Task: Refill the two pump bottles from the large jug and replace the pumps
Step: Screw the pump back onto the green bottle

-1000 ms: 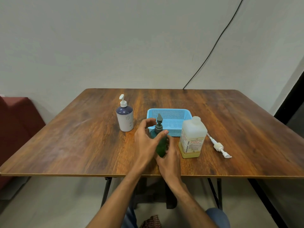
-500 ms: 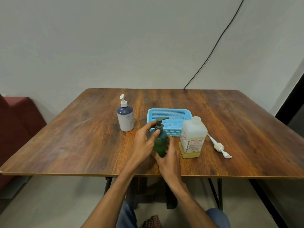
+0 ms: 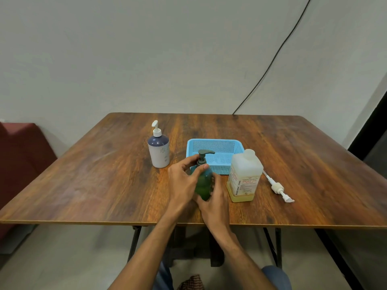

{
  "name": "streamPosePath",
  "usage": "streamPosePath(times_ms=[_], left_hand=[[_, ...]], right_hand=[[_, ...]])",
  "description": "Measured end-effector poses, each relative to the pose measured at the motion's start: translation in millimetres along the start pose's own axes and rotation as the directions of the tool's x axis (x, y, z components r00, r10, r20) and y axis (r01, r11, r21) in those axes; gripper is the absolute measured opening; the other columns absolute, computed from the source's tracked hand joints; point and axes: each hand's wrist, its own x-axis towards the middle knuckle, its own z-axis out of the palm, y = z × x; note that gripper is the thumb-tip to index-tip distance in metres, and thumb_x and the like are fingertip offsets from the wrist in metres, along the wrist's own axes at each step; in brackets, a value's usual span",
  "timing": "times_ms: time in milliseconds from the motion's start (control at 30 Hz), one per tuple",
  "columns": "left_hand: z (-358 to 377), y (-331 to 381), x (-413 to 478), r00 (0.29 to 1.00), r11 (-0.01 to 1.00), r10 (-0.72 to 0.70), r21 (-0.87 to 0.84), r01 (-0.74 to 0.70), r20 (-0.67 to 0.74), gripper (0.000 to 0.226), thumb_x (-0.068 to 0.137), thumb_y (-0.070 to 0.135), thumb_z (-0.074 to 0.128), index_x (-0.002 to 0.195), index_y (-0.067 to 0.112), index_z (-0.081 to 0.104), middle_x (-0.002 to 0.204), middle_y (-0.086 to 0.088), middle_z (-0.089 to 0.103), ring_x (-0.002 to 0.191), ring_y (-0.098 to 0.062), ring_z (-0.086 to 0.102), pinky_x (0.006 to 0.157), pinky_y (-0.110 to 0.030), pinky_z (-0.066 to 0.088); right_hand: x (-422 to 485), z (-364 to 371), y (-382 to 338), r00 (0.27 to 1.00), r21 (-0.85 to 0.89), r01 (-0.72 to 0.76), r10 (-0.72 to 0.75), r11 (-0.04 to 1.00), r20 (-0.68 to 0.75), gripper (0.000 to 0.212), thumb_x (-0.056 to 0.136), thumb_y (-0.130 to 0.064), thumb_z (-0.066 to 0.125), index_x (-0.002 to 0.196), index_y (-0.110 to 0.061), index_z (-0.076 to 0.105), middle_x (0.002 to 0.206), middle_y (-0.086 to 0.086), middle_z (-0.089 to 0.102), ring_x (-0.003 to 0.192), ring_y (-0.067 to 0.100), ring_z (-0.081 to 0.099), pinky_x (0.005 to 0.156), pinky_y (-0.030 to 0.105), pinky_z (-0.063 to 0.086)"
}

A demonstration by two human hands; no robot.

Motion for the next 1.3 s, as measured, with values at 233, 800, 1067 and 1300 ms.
streamPosePath(times_ms=[233, 800, 1067, 1300], left_hand=[[-15, -1, 11, 0.979, 0.969, -0.092, -0.209, 0.13, 0.182, 0.036, 0.087, 0.004, 0.071, 0.122, 0.005, 0.066, 0.118, -0.008, 0.072, 0.113, -0.02, 0.068, 0.097, -0.037, 0.056], [-9, 1, 18, 0.956, 0.991, -0.082, -0.079, 0.108, 0.28, 0.027, 0.091, 0.008, 0.067, 0.117, 0.006, 0.068, 0.11, -0.003, 0.074, 0.108, -0.013, 0.069, 0.092, -0.029, 0.057], [11, 5, -10, 0.998, 0.998, 0.015, -0.058, -0.019, -0.058, 0.049, 0.081, 0.014, 0.08, 0.127, 0.018, 0.063, 0.121, 0.008, 0.068, 0.113, -0.002, 0.065, 0.087, -0.016, 0.055], [4, -1, 4, 0.997, 0.998, 0.053, 0.023, -0.055, 0.055, 0.031, 0.086, 0.007, 0.074, 0.116, 0.009, 0.071, 0.111, 0.001, 0.074, 0.105, -0.007, 0.069, 0.087, -0.024, 0.058]], right_hand=[[0, 1, 0, 0.999, 0.041, -0.032, 0.031, 0.999, 0.016, 0.085, 0.076, -0.033, 0.086, 0.142, -0.04, 0.034, 0.136, -0.013, 0.052, 0.126, 0.006, 0.052, 0.101, 0.034, 0.052], [1, 1, 0, 0.999, 0.029, -0.046, 0.046, 0.999, 0.013, 0.084, 0.076, -0.032, 0.086, 0.143, -0.036, 0.036, 0.137, -0.011, 0.054, 0.126, 0.007, 0.054, 0.099, 0.037, 0.055], [2, 0, -2, 0.999, -0.011, -0.024, 0.024, 1.0, -0.027, 0.075, 0.081, -0.022, 0.082, 0.141, -0.036, 0.039, 0.134, -0.012, 0.057, 0.121, 0.006, 0.058, 0.093, 0.038, 0.058], [1, -1, -2, 0.999, 0.01, -0.03, 0.031, 0.999, -0.008, 0.078, 0.078, -0.028, 0.085, 0.141, -0.036, 0.04, 0.132, -0.012, 0.058, 0.119, 0.003, 0.058, 0.094, 0.033, 0.057]])
